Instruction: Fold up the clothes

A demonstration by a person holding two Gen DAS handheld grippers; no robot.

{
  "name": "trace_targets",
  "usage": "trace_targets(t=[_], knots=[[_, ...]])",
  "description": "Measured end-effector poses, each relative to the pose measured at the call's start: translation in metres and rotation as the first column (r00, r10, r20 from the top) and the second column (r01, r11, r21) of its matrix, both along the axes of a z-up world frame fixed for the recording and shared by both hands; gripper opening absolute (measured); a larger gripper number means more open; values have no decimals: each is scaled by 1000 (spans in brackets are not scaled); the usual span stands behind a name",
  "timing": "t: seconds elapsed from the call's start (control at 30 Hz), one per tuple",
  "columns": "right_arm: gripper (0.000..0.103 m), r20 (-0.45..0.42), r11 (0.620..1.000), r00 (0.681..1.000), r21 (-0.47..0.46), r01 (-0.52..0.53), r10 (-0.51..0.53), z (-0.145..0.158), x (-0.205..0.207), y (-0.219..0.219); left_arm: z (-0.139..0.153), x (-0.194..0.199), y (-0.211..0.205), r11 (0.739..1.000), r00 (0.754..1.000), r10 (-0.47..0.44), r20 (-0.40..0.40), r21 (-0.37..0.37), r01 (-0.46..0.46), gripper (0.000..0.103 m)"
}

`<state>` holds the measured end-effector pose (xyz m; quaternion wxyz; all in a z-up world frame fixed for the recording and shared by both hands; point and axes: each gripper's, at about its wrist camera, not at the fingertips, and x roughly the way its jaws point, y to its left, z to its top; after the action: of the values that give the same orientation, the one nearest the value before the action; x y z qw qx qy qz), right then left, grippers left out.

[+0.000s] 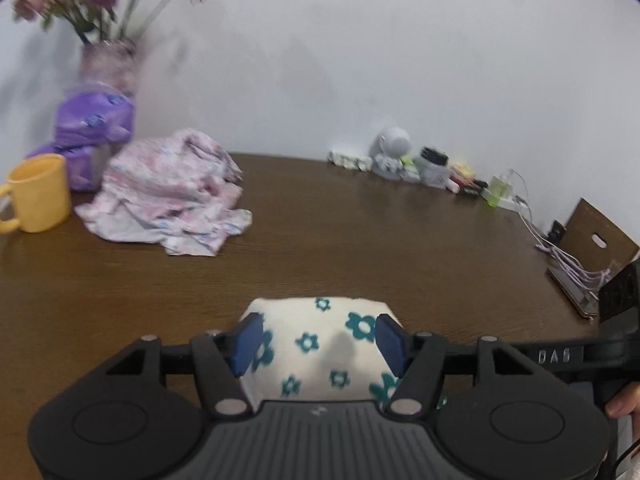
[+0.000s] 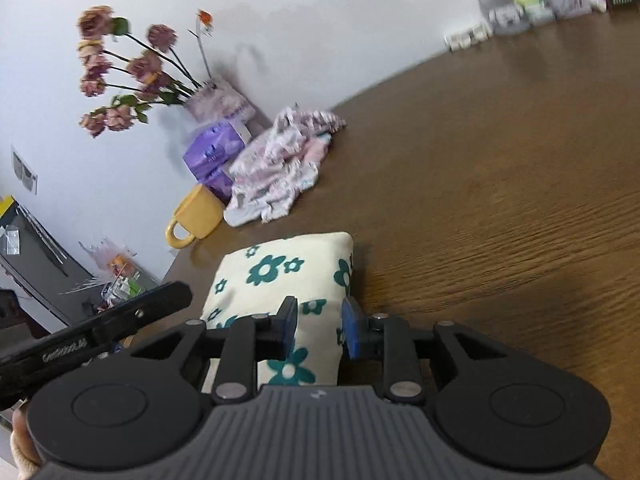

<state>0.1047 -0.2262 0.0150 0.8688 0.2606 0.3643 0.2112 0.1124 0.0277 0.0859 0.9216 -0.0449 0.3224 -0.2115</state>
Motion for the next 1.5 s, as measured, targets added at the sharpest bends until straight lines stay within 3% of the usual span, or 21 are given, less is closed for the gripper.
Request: trace_targets(t=[0.17, 0.27, 0.4, 0.57, 0.6, 0.67, 0.77, 0.9, 1.07, 1.2, 1.27, 1.3, 1.37, 1.5], knots=[[27, -63, 999, 997, 34, -38, 40, -6, 7, -1, 9, 30, -18, 989, 991, -136, -16, 59, 136, 62], [27, -86, 997, 994, 54, -59, 64, -8, 4, -4, 11, 49, -42, 954, 962, -265, -72, 127, 272, 62], [25, -88, 994, 991, 50, -99, 104, -5, -1, -1, 4, 73, -69, 916, 927, -338, -164, 167, 364, 62], [21, -78, 993, 990, 26, -112, 114, -1, -6, 0, -10, 90, -81, 904, 901, -340, -268, 169, 392, 59], [21, -80, 993, 990, 28, -111, 112, -1, -6, -1, -12, 92, -82, 902, 895, -341, -288, 168, 398, 58], [18, -83, 994, 990, 35, -108, 111, -3, -7, -2, -16, 94, -83, 892, 880, -349, -321, 174, 417, 36], [8, -75, 993, 991, 33, -110, 112, -3, -7, 0, -17, 93, -84, 879, 874, -353, -334, 200, 432, 23], [1, -51, 995, 993, 6, -103, 103, 0, -13, 0, -16, 87, -77, 895, 889, -324, -322, 200, 399, 18], [1, -56, 993, 991, -7, -121, 121, 2, -15, -1, -12, 67, -61, 916, 903, -301, -307, 168, 363, 18], [7, -73, 991, 989, -27, -128, 126, 9, -6, -5, -14, 57, -32, 954, 911, -216, -352, 121, 273, 19], [9, -108, 989, 983, -10, -148, 146, 11, 1, -7, -14, 55, -18, 972, 908, -182, -378, 72, 225, 22], [16, -134, 986, 977, 8, -165, 165, 11, 4, -5, -13, 55, -13, 976, 902, -178, -392, 45, 213, 25], [28, -181, 979, 962, 43, -202, 206, 8, 8, 0, -12, 60, -12, 975, 885, -202, -420, 3, 224, 48], [30, -235, 973, 945, 27, -227, 227, 5, 13, 16, -14, 68, -31, 945, 856, -252, -452, 75, 317, 47]])
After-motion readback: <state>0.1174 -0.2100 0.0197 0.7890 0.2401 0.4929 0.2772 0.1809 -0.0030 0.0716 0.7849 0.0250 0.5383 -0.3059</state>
